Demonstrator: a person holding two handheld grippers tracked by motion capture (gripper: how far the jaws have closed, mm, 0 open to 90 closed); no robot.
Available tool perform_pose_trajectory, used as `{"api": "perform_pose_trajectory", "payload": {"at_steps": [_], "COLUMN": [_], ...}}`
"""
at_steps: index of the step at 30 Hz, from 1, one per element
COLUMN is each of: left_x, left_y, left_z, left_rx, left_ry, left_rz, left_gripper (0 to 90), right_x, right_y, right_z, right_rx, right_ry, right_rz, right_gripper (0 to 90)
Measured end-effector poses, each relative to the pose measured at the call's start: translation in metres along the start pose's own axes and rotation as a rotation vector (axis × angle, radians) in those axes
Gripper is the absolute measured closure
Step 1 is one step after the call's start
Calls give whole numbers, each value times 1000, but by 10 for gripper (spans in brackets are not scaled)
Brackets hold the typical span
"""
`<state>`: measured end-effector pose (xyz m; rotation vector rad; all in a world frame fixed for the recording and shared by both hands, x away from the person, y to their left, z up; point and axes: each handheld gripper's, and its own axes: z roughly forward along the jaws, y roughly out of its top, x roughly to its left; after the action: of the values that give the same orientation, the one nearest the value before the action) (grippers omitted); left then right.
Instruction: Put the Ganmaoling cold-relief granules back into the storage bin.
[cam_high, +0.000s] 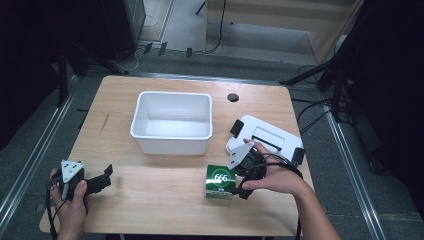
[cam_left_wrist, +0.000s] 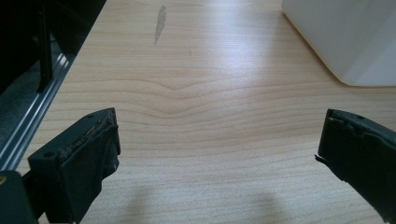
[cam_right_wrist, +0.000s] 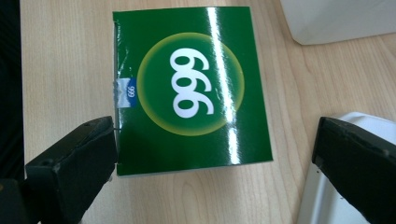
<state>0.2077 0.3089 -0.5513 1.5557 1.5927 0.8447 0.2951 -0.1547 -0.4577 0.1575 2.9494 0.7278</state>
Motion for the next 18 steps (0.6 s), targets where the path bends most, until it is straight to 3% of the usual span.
{"api": "perform_pose_trajectory", "payload": {"at_steps": [18], "left_x": [0], "left_y": [0], "left_z": [0], "left_rx": [0], "left_ry": [2], "left_rz": [1], "left_gripper": [0], "right_x": [6], "right_y": [0], "right_z": [14], "right_rx": [38], "right_ry": [38], "right_rz": [-12], "right_gripper": [2]}}
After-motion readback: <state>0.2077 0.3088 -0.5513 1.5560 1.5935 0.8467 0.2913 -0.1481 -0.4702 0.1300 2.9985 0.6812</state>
